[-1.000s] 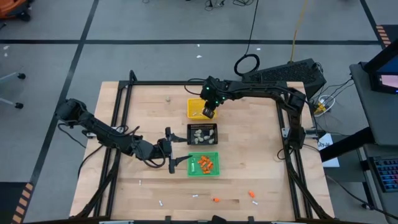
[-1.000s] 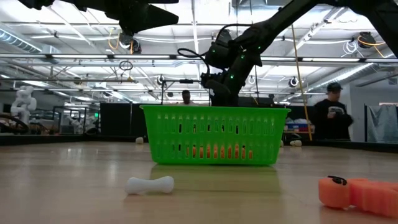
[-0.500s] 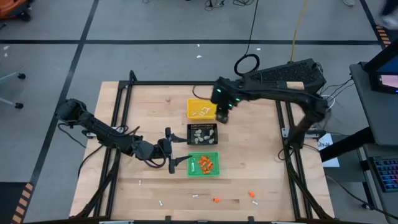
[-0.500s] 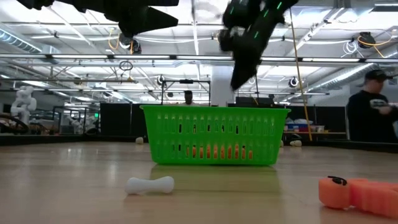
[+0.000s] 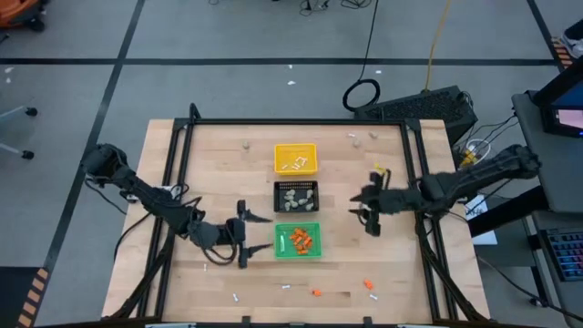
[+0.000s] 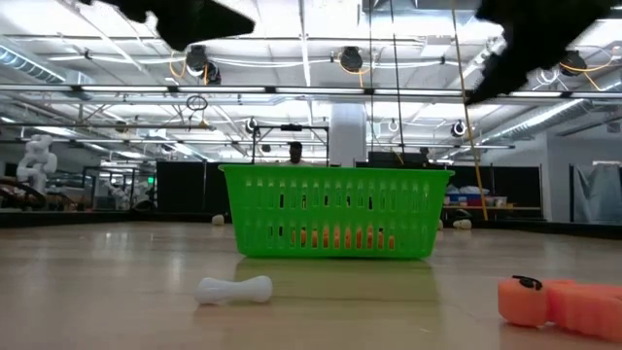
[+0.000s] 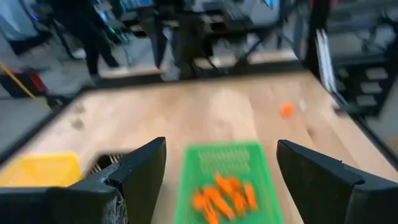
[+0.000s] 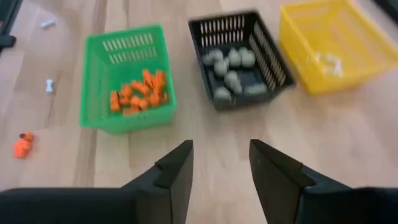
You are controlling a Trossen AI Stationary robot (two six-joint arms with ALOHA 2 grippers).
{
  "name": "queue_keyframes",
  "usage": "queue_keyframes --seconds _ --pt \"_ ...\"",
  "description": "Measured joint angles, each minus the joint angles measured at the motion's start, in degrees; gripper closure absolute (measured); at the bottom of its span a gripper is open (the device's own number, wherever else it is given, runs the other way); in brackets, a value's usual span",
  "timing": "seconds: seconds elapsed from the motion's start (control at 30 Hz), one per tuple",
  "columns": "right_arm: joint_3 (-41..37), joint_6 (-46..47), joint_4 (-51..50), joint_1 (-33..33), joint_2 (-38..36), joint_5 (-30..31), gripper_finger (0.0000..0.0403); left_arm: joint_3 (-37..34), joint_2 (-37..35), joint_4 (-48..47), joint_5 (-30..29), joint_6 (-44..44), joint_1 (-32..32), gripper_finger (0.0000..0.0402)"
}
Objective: Sort Halloween decoration
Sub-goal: Put the white bone toy into the yellow basket
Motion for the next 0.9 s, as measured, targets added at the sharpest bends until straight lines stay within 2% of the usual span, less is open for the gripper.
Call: queue_keyframes --seconds 0.1,0.23,0.33,0.43,0.63,0.9 --pt "-8.5 4.3 6.2 3.2 -2.7 3.0 0.0261 1.5 -0.7 -9.7 -1.7 -7.1 -3.6 0.0096" --pt "-15.6 5.2 11.7 4.4 -2.4 3.4 0.0261 6.6 -0.8 -25.1 -2.3 -22.4 -6.7 0.0096" --pt "-17.5 4.6 12.9 4.5 -1.6 5.2 0.0261 11.2 -0.6 -35.2 0.9 -32.8 -8.4 0.0096" --pt "-17.6 2.8 12.8 4.5 -0.9 6.3 0.0261 14.8 -0.1 -42.5 4.7 -37.6 -10.1 0.0098" --pt "-17.6 -0.6 14.0 4.5 -0.7 6.3 0.0261 18.5 3.9 -46.5 13.1 -43.0 -11.0 0.0133" --pt "-17.6 -1.9 15.1 4.5 -0.7 6.3 0.0261 22.3 14.3 -48.0 24.8 -50.7 -12.5 0.0201"
